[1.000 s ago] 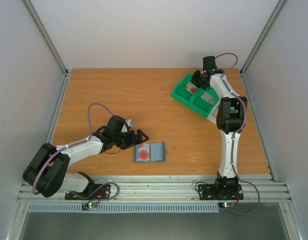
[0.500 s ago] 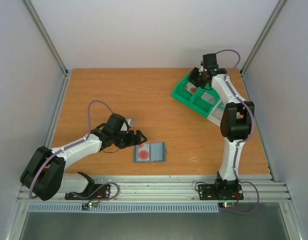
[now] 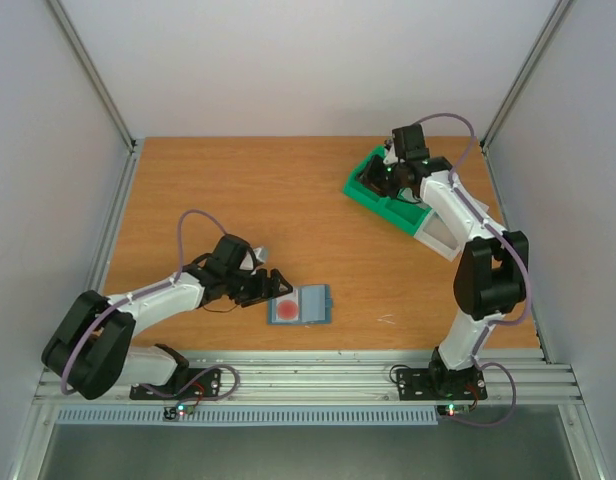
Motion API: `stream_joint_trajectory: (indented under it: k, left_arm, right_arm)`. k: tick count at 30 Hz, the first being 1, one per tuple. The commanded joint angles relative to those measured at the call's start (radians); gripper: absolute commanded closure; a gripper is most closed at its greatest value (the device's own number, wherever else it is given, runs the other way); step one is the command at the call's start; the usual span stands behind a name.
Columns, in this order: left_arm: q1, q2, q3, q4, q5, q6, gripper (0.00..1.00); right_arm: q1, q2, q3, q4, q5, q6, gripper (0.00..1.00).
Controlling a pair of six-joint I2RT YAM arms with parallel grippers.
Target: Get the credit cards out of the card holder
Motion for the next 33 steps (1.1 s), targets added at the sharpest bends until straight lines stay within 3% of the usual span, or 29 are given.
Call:
stream_joint_trajectory:
  k: [1,15,22,33]
  left_arm:
    - [0.005,0.028,-0.018,0.083,0.057,-0.015,0.18]
    - [0.002,0.109,-0.055,0.254,0.128,-0.119,0.37]
    - [-0.018,0.125,-0.076,0.352,0.18,-0.195,0.39]
    - [-0.005,0.018,-0.02,-0.024,-0.031,-0.081,0.5]
  right_arm:
    - [0.044,-0.072,-0.076,-0.004,-0.022,-0.011,0.73]
    - [0.152,-0.257,-0.37,0.009,-0.017,-0.065,0.72]
    - [0.239,-0.356,-0.509,0.033,-0.019,-0.047,0.72]
    - [0.412,-0.39,-0.656,0.169,-0.023,0.077,0.73]
